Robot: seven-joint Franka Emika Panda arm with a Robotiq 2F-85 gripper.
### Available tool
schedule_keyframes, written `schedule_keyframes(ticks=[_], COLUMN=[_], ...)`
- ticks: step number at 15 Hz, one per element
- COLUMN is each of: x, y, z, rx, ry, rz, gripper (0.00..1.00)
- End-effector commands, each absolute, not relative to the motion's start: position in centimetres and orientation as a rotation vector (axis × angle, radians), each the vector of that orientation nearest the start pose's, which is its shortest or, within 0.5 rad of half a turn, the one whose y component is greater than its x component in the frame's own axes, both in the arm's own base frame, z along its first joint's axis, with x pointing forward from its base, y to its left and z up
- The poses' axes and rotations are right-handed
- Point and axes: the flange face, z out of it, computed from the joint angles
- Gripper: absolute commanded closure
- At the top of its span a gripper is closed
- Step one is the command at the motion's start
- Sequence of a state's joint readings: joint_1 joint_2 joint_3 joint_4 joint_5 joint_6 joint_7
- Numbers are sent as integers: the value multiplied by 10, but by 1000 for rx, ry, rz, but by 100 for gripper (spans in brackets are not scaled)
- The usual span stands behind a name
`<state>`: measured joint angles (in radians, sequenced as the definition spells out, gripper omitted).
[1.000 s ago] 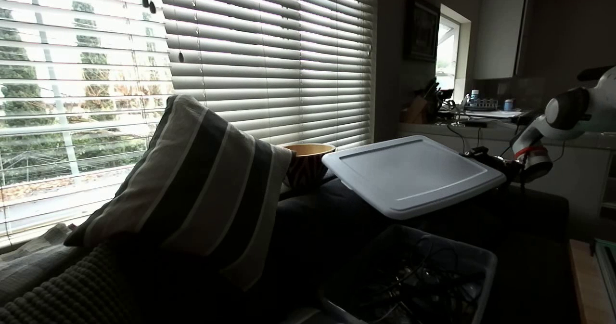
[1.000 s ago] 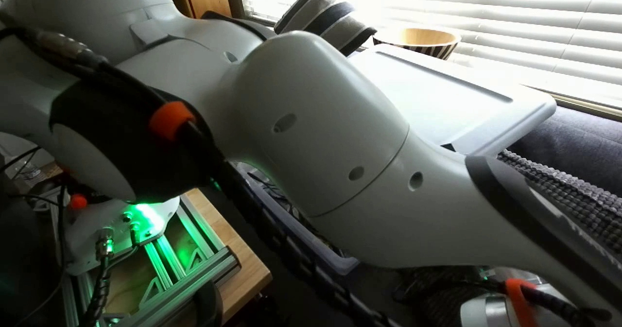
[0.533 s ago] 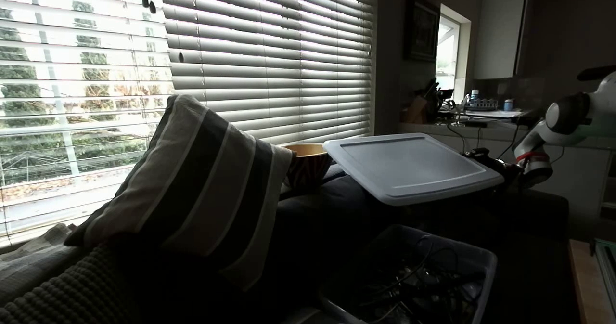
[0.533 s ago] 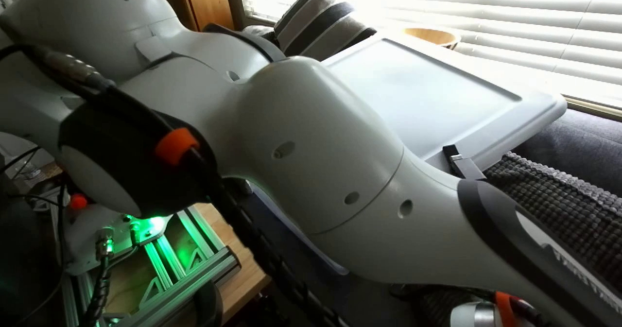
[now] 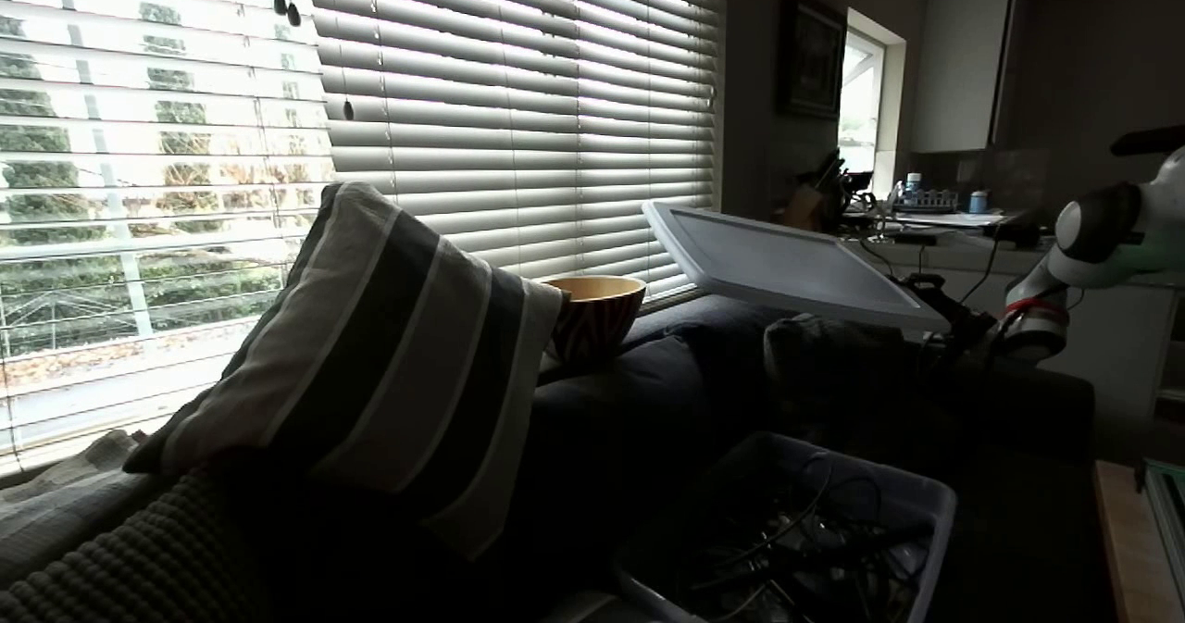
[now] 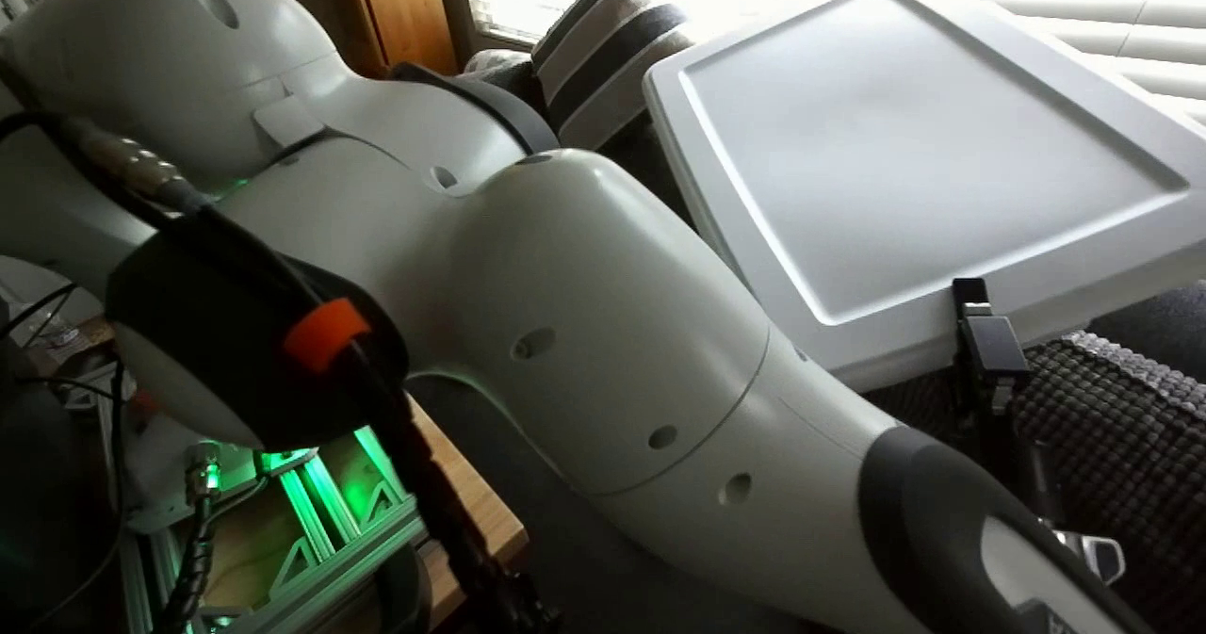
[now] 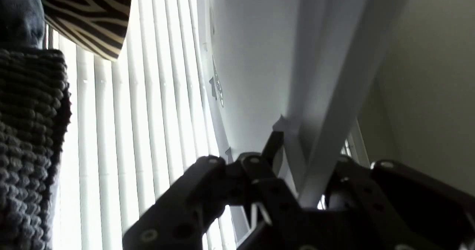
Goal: Remove the lid from the bowl
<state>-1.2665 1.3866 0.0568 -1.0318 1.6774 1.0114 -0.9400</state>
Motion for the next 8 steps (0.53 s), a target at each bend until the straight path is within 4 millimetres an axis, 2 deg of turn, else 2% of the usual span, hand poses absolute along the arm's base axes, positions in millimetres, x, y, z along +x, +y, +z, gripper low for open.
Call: schedule_keyframes(ticks=[1,4,8], x=[345,345,337], y=[-604,-617,-632], z=[72,54,39], rx=[-901,-916,-843], ry=[504,692,874], rz=[-1140,-1192,-1304], gripper=[95,95,95])
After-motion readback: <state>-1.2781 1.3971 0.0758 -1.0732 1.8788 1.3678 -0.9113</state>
